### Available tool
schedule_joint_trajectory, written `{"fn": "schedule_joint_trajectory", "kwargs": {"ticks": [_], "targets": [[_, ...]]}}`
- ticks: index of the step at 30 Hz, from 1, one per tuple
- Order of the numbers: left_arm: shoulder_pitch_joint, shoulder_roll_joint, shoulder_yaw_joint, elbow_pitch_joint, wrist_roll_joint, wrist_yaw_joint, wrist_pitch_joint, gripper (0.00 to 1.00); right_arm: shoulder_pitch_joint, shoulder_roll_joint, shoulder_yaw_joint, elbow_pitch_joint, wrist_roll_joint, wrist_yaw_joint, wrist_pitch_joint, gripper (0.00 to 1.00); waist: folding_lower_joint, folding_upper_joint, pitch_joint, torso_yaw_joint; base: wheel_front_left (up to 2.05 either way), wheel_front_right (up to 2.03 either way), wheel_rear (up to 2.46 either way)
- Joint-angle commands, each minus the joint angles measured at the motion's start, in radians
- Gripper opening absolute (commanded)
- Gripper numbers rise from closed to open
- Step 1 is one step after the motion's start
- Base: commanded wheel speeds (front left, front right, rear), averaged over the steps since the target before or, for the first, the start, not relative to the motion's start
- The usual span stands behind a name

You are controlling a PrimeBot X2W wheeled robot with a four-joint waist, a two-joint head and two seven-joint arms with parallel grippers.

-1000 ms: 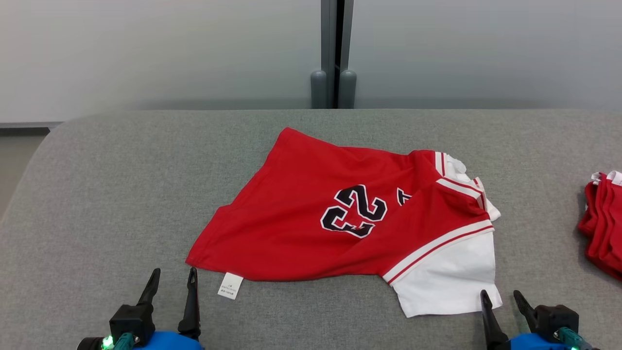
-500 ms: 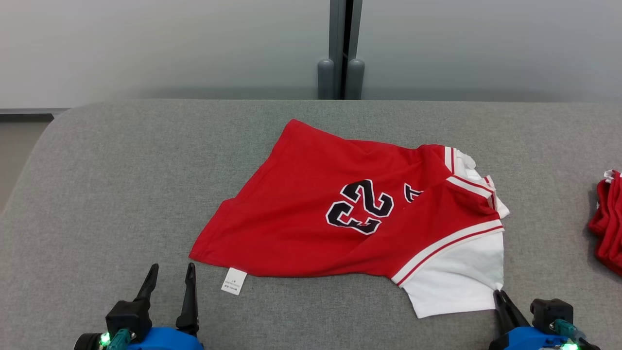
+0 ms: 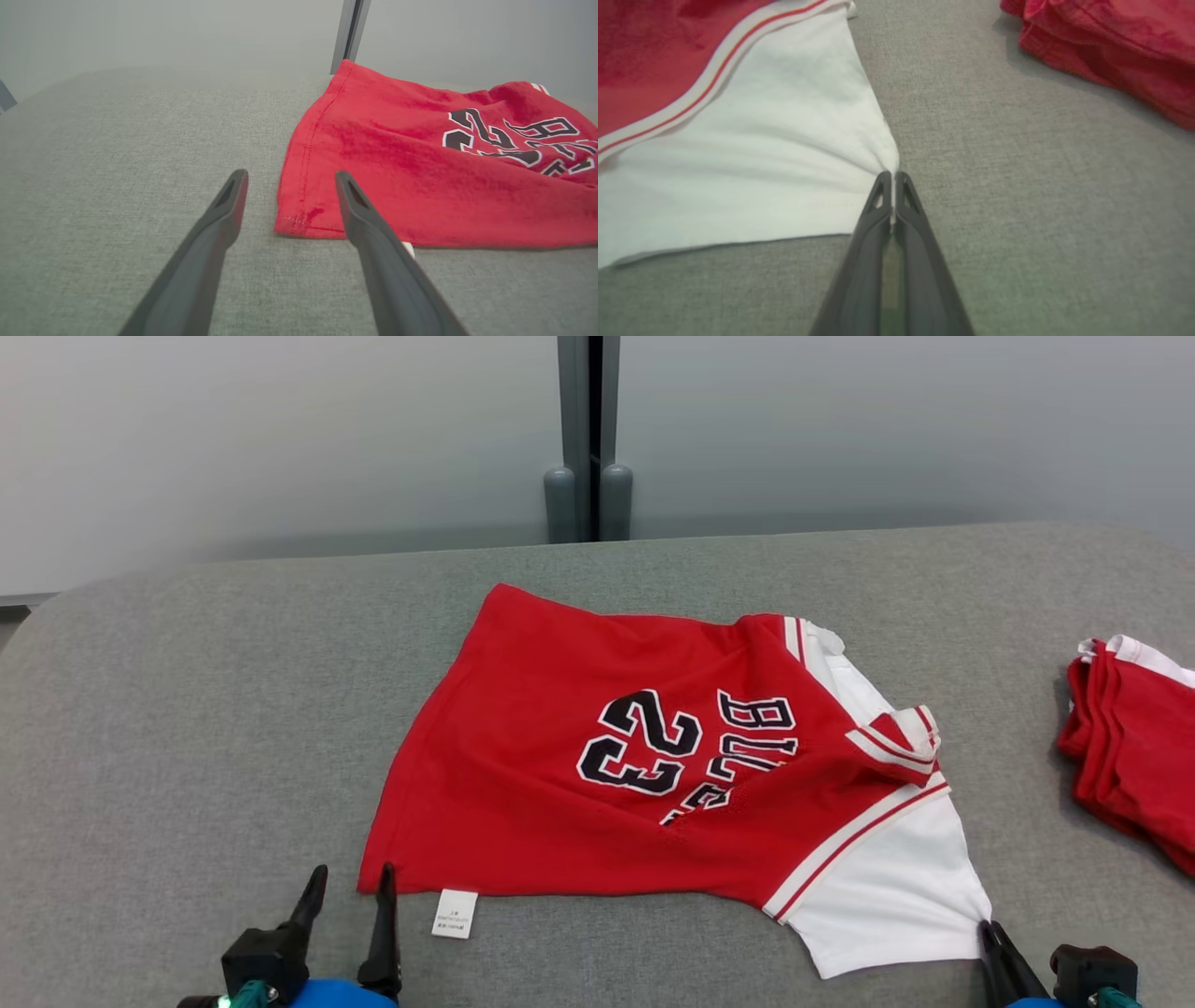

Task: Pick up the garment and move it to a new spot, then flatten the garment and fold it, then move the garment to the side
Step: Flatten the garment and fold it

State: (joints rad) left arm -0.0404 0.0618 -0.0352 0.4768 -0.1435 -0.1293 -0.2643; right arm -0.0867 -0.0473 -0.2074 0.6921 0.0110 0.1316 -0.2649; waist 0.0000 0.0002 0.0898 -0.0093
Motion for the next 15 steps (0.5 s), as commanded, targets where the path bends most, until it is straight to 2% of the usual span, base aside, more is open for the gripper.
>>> {"fn": "schedule_joint_trajectory", "kwargs": {"ticks": [1, 9, 15], "targets": [[0.005, 0.002, -0.013, 0.006, -0.015, -0.002, 0.0, 1.0, 0.014, -0.007, -0.001, -0.009, 0.001, -0.002, 0.001, 0.0, 0.0, -0.0002, -0.003, -0.014, 0.0, 0.0, 0.0], [-0.023, 0.053, -0.123, 0.047, -0.139, -0.002, 0.0, 1.0, -0.006, -0.006, 0.013, -0.034, 0.015, -0.001, 0.001, 0.0, 0.0, -0.0002, 0.02, -0.049, 0.0, 0.0, 0.0], [-0.029, 0.071, -0.122, 0.073, -0.187, -0.002, 0.0, 1.0, -0.013, -0.006, 0.022, -0.055, 0.023, -0.001, 0.001, 0.0, 0.0, -0.0002, 0.021, -0.071, 0.0, 0.0, 0.0]]}}
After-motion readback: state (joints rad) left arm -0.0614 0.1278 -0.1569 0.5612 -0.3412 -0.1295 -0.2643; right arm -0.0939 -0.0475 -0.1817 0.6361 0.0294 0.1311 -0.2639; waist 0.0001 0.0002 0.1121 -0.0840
